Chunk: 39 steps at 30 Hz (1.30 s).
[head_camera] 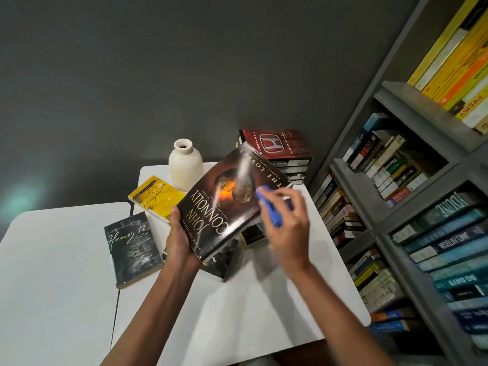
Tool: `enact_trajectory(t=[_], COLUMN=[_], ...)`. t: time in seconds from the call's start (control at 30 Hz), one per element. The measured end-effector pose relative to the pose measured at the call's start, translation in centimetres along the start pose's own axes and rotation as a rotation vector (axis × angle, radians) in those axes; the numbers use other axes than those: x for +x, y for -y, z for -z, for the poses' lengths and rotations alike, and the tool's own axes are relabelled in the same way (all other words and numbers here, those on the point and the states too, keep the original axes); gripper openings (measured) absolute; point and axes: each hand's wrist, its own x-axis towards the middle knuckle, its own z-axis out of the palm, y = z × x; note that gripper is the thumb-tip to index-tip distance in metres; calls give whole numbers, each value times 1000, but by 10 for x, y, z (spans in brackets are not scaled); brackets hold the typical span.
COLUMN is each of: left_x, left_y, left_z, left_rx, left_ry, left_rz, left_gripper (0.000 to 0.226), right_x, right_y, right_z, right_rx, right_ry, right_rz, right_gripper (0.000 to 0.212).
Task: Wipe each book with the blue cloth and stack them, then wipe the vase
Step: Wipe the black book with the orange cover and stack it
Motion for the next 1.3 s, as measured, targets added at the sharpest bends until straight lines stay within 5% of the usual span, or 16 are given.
enact_trajectory(t=[0.17,0.4,0.8,0.87,0.97,1.03,1.2,1.3], left_x=[-4,-4,-3,0,5,8,24,25], left_y=[6,-1,-11,-11,-11,-10,-6,-2], left_z=[-2,-8,-13,-14,-18,-21,-32,-45], left_rx=[-8,29,68,82,131,177,306,448], left_ry=[104,232,223,223,244,244,238,282], left_rz=[99,101,-6,-15,-19,-17,22,91], left_gripper=[40,58,33,32,32,32,50,46], right_x=[12,-48,14,22,32,32,35,36], right_y=[4,39,-48,-62,-77,-81,-96,-115], right_z=[-5,-9,32,42,54,55,57,54], right_rx=[34,114,101,168,309,473,652,641], right_ry=[-80,238,-71,16,525,761,729,666], right_rz=[-98,166,-495,-642,-818,-890,-987,-1024], right_gripper=[26,29,14,26,61,57,19,25])
